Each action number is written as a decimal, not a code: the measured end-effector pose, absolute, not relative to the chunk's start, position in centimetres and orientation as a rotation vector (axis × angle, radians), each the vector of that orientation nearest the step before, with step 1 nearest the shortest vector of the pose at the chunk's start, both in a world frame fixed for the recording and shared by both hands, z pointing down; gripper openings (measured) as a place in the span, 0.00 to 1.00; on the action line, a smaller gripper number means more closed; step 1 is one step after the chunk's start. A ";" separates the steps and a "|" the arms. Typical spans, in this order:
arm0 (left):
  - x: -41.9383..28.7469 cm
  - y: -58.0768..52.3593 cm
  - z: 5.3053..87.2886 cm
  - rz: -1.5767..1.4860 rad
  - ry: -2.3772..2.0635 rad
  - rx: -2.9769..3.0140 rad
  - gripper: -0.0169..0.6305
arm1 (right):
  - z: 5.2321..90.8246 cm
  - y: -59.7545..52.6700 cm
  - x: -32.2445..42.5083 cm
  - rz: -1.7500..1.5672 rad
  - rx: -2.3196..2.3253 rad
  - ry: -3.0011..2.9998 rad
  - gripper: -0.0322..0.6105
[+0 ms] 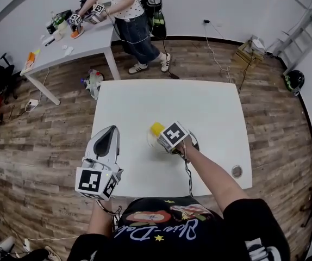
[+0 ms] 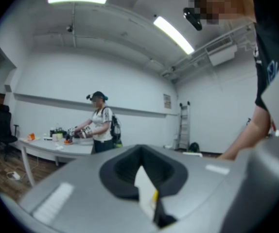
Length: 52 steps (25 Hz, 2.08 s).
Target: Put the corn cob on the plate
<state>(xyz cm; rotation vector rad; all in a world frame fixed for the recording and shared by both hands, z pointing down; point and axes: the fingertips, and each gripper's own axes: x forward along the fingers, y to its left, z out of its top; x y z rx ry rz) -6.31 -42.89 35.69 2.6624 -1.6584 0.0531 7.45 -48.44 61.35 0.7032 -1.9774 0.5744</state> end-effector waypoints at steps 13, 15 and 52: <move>-8.3 -41.9 35.9 0.064 -1.693 2.624 0.03 | 60.2 -49.1 6.2 0.422 0.771 -2.107 0.43; -8.6 -41.6 35.8 0.060 -1.703 2.629 0.03 | 58.8 -49.4 6.5 0.390 0.822 -2.144 0.43; -2.4 -41.6 33.2 0.001 -1.495 2.821 0.03 | 35.6 -40.3 14.8 0.153 1.657 -2.642 0.07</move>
